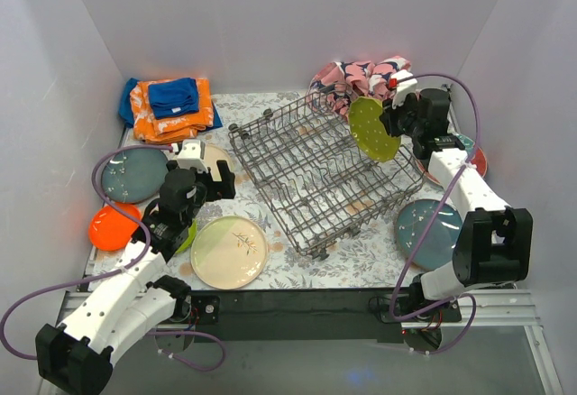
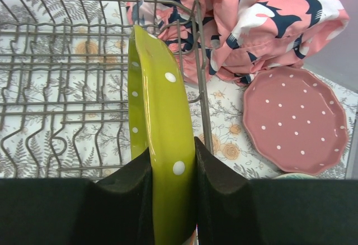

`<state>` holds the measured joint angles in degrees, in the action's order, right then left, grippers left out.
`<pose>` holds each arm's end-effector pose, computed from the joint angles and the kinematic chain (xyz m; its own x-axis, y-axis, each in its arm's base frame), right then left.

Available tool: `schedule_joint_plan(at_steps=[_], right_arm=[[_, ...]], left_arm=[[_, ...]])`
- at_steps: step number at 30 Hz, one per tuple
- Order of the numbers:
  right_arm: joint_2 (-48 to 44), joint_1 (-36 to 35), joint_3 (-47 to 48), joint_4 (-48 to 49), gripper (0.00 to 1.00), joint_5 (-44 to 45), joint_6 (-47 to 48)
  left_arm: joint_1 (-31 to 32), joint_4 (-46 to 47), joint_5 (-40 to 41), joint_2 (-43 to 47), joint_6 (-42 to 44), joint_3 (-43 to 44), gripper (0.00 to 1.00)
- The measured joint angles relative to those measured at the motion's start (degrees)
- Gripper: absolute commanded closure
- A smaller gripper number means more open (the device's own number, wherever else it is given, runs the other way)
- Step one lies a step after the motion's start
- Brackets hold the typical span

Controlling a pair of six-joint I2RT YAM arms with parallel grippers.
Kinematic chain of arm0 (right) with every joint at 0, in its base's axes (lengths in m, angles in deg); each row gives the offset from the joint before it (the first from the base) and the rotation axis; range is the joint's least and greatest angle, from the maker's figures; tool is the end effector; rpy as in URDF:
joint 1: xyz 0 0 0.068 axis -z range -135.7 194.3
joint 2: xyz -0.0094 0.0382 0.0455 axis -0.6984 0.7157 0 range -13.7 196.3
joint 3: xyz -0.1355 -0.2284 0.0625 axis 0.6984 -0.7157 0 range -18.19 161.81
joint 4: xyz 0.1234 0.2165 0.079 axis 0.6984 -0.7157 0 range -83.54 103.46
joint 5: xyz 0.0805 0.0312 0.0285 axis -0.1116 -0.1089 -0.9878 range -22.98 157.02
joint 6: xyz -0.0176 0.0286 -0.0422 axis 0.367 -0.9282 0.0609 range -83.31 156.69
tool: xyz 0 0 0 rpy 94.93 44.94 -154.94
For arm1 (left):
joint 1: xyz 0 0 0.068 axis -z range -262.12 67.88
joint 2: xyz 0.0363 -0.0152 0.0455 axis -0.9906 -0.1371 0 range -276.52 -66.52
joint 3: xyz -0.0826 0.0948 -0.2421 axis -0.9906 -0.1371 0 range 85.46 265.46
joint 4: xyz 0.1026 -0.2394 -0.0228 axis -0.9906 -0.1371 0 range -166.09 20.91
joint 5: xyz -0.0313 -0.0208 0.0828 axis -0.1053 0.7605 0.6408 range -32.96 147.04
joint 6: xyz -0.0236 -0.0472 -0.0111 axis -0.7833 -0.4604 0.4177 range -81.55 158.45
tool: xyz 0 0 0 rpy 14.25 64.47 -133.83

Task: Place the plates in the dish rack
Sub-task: Insert the plate into the dish rack

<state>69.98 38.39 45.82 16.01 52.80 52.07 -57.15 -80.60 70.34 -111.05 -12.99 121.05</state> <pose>0.3427 0.0442 0.3180 -0.1939 -0.2786 -0.9406 -0.3991 0.8983 -0.1838 0.1712 -0.0707 0.2819 -0.3658 -0.6690 -0.6470 -0.1134 0.7221 -0.6824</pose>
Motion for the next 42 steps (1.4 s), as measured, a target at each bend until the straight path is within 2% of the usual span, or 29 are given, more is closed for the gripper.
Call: schedule_joint_plan(at_steps=[11,31,42], right_arm=[[1.46,-0.83,0.98,0.31,0.99,2.54,3.13],[5.99,-2.89,0.92,6.08,0.99,2.10,3.08],[5.95,-2.89,1.70,5.18,0.99,2.67,2.10]], left_arm=[[0.00,-0.04,0.87,-0.42,-0.63,-0.33,0.06],[0.00,-0.09,1.11,-1.81,-1.07,-0.33,0.06],[0.00,-0.09,1.09,-1.90,-1.07,-0.33,0.06]])
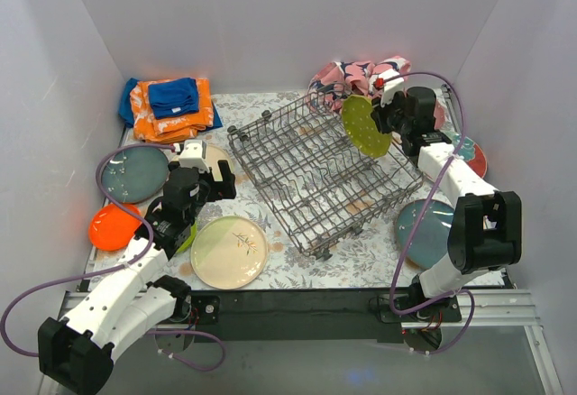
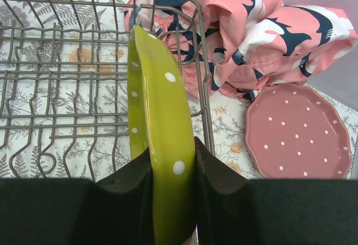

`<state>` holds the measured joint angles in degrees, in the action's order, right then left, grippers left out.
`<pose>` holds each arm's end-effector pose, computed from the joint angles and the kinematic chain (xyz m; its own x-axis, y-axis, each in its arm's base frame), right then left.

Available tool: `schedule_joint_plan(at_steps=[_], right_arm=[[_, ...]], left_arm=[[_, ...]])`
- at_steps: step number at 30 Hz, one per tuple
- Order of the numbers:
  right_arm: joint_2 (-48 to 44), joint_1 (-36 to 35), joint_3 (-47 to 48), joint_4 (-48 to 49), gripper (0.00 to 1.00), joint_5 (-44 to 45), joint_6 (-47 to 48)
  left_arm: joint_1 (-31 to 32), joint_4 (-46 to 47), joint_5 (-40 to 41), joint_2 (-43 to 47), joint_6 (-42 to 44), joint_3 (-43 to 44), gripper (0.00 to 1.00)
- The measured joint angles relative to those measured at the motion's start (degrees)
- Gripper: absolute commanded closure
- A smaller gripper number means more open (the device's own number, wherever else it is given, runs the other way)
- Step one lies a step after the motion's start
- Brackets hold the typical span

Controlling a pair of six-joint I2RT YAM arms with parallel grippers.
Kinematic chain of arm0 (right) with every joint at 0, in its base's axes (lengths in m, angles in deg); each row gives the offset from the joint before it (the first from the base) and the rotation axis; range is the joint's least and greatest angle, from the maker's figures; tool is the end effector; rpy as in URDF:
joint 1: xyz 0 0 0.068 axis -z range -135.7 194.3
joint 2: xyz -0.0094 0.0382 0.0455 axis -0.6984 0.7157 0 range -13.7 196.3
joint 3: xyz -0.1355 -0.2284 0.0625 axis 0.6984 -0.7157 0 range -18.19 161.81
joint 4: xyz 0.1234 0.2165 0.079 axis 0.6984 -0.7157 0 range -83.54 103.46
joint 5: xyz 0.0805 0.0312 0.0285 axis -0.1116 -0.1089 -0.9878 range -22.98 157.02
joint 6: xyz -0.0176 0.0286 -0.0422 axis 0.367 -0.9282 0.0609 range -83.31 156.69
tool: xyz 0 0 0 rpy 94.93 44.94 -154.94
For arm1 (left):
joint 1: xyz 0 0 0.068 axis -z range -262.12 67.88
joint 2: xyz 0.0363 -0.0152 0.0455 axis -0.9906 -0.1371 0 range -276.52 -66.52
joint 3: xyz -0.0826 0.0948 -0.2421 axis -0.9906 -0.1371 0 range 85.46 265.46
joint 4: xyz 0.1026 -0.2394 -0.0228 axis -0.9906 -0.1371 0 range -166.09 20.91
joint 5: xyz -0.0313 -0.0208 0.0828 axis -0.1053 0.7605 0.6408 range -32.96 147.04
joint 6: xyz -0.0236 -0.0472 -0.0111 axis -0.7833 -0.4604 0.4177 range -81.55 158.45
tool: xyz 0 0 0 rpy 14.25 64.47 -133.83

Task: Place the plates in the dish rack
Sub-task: Insert the plate into the dish rack

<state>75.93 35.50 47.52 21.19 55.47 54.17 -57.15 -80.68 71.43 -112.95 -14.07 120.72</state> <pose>0.3656 0.0638 0.3027 -0.1607 -0.3227 -0.9327 -0.4071 0.8826 -0.2353 0.1761 -0.0722 0.2742 -0.3730 -0.6741 -0.6375 -0.1559 0.7229 -0.6731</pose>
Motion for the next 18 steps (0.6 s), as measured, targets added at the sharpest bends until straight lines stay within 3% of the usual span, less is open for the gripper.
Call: schedule_joint_plan(at_steps=[18], right_arm=[[0.02,0.04,2.12,-1.88,0.99,2.47,-0.11]], left_arm=[[0.00,0.00,0.00,0.02,-0.02,0.00,0.06]])
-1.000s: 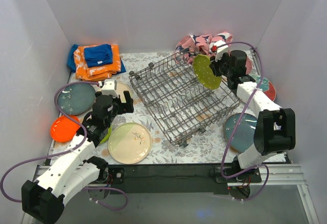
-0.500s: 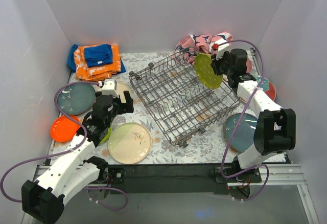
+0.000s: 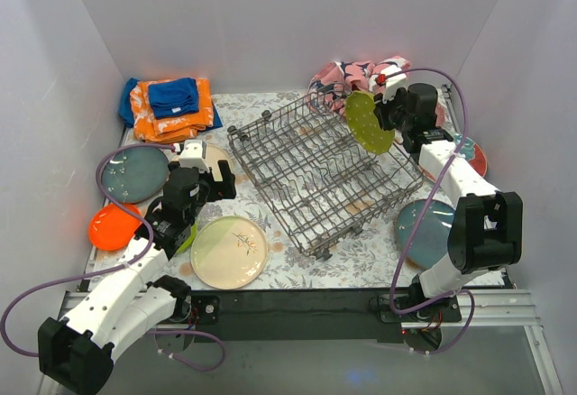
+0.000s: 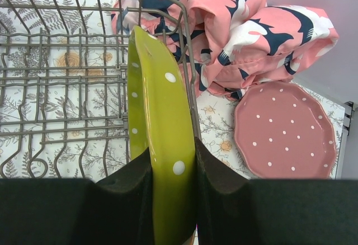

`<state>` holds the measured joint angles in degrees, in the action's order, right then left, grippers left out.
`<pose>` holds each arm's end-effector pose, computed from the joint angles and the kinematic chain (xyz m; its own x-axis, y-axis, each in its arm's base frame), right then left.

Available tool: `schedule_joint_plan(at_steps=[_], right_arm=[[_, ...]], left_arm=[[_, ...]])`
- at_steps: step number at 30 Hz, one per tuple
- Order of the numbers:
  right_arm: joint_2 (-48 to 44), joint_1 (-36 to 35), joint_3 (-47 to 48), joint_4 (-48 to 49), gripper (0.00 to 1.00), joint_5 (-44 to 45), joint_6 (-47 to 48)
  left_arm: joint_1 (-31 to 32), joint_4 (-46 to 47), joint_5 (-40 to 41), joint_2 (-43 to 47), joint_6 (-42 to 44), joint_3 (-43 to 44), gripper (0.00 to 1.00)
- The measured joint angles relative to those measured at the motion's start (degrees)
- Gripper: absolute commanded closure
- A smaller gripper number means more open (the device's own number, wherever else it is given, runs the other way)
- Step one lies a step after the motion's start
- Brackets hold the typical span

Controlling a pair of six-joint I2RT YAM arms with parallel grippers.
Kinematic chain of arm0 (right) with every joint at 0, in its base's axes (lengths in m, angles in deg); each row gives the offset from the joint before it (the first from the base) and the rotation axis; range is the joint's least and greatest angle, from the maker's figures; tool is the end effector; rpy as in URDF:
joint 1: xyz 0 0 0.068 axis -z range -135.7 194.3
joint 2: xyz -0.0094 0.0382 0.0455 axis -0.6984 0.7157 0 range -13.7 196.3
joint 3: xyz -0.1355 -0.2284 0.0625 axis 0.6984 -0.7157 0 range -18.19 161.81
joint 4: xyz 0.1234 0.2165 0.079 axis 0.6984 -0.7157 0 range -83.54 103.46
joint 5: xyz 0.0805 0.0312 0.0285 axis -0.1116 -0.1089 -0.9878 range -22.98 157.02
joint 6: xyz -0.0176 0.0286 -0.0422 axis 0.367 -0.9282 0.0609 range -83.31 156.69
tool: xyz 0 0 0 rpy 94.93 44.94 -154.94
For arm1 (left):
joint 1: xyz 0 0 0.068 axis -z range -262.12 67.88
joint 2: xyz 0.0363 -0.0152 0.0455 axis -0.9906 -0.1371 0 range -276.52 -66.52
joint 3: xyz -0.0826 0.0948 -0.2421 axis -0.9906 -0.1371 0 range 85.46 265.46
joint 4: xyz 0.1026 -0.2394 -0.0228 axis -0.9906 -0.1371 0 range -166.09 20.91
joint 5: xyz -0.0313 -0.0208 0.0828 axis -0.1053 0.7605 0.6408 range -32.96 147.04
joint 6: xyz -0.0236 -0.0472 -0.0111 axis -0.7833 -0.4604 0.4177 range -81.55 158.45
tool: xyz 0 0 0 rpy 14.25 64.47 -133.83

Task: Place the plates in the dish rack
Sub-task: Insert the plate into the dish rack

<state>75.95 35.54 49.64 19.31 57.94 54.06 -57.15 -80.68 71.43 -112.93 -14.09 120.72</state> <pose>0.3677 0.0623 0.3121 -0.1698 -0.3245 -0.9305 -0.3679 0.8968 -0.2456 0.1761 -0.0722 0.2743 -0.3727 -0.6745 -0.6373 -0.1559 0.7226 -0.6735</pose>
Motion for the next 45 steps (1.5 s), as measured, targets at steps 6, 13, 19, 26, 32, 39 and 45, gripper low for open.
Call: schedule_joint_plan(at_steps=[6,13,19,26,32,39,45], right_arm=[[1.46,0.00,0.00,0.11,0.99,-0.04,0.00],[3.65,0.00,-0.09,0.13,0.99,0.04,-0.07],[4.00,-0.42,-0.13,0.33,0.97,0.72,-0.28],[5.92,-0.70,-0.13,1.14,0.83,1.44,-0.68],[6.78,-0.72,-0.13,1.62,0.65,1.46,-0.70],[6.78,-0.76,-0.11,5.07,0.43,1.49,-1.14],[6.54,-0.76,-0.11,5.88,0.31,1.92,-1.09]], left_arm=[[0.00,0.00,0.00,-0.02,0.00,0.00,0.06],[0.00,0.00,0.00,-0.33,-0.02,0.00,0.06],[0.00,0.00,0.00,-0.31,-0.07,0.00,0.06],[0.00,0.00,0.00,-0.31,-0.17,0.00,0.06],[0.00,0.00,-0.02,-0.33,-0.20,0.00,0.06],[0.00,0.00,-0.02,-0.33,-0.24,0.00,0.06],[0.00,-0.02,-0.07,-0.33,-0.57,0.00,0.06]])
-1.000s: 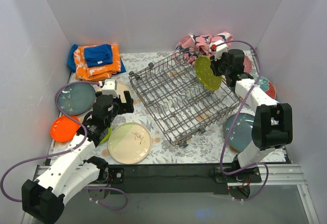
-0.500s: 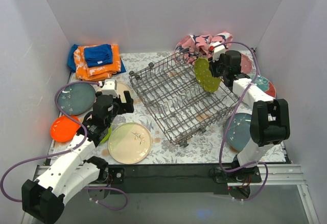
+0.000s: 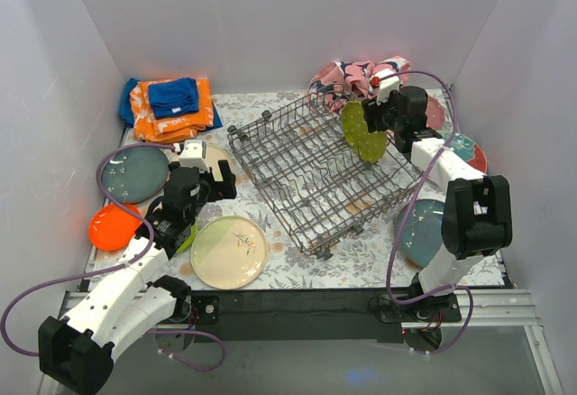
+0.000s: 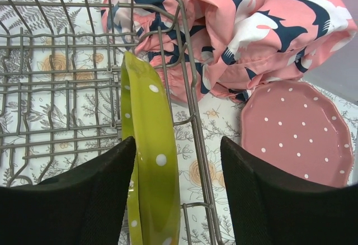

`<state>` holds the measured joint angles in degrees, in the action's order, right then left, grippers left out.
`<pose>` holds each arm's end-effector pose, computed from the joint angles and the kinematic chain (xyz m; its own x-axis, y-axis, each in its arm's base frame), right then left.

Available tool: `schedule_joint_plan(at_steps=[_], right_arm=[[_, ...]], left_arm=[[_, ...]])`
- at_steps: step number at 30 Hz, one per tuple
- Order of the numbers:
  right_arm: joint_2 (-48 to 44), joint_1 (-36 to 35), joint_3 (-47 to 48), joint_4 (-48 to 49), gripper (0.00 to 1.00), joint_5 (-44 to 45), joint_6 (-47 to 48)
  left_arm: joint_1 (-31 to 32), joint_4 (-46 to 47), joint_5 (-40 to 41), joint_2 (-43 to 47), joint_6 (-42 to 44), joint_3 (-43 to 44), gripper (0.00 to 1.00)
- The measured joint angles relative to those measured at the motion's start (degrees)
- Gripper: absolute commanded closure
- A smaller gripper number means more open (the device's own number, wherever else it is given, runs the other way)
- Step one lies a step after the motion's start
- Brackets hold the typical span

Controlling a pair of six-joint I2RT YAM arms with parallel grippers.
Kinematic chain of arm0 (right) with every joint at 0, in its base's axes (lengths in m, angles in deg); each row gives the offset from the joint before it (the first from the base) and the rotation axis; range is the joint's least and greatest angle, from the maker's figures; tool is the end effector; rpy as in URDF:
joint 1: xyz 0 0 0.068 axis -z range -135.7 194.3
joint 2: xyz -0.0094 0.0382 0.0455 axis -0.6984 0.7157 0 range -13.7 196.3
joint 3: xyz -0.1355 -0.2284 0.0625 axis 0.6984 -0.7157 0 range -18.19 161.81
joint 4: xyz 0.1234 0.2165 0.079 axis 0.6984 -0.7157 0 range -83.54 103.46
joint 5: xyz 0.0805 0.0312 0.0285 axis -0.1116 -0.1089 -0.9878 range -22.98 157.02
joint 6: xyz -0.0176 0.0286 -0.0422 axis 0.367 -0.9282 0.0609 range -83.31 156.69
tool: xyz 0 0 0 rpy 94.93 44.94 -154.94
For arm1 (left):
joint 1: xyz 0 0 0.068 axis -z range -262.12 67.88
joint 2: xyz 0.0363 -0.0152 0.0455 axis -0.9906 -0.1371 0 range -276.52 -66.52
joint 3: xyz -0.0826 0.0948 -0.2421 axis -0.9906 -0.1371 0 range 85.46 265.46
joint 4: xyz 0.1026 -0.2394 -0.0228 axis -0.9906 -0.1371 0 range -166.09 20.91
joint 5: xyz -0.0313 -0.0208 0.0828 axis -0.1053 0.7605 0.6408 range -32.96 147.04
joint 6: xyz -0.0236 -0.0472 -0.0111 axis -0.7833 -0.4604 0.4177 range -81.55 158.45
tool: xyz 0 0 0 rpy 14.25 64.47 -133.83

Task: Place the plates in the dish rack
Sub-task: Insert the plate into the dish rack, then grab a plate with the left arm

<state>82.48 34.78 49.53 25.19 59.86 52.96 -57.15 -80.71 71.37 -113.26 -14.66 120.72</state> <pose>0.3908 0.0700 0.2805 -0.1935 -0.3144 -0.9294 -0.3502 0.9070 -0.2339 0.1769 -0.0726 0.2732 -0.3755 -0.6798 -0.6299 -0.1628 0.7175 -0.6772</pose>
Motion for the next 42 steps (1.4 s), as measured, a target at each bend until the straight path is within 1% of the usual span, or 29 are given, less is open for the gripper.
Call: schedule_joint_plan(at_steps=[4,11,21,22,27,29,32,35,38,42], right_arm=[[-1.40,0.00,-0.07,-0.02,0.22,-0.15,0.00],[-6.29,0.00,-0.55,-0.31,0.16,-2.86,0.13],[-11.91,0.00,-0.81,-6.40,0.14,-8.72,0.26],[-12.68,0.00,-0.81,-7.34,0.14,-9.57,0.31],[-16.79,0.00,-1.18,-12.59,0.13,-14.45,1.44],[-18.71,0.00,-1.97,-15.39,0.13,-17.97,3.15],[-21.73,0.00,-4.07,-19.12,0.13,-23.37,5.18],[-24.55,0.00,-7.02,-22.10,0.13,-28.79,6.67],[-27.36,0.00,-11.34,-22.99,0.13,-34.40,7.48],[-29.79,0.07,-15.65,-23.39,0.13,-39.26,7.67]], left_arm=[[0.00,-0.07,-0.37,0.00,-0.96,0.00,0.05],[0.00,-1.42,-2.10,0.31,-5.18,0.00,0.05],[0.00,-6.80,-5.40,3.21,-15.08,0.72,0.05],[0.00,-7.63,-5.49,3.21,-16.09,1.03,0.02],[-0.17,-11.15,-4.76,2.93,-22.77,2.32,0.02],[-0.90,-11.82,-4.68,2.34,-24.94,2.32,0.02],[-4.83,-11.58,-6.93,0.28,-27.41,2.29,0.02],[-14.84,-9.57,-12.39,-3.02,-29.57,1.97,0.02],[-24.44,-7.61,-16.85,-6.19,-32.35,1.09,0.03],[-32.70,-5.88,-19.65,-9.35,-37.68,-0.52,0.04]])
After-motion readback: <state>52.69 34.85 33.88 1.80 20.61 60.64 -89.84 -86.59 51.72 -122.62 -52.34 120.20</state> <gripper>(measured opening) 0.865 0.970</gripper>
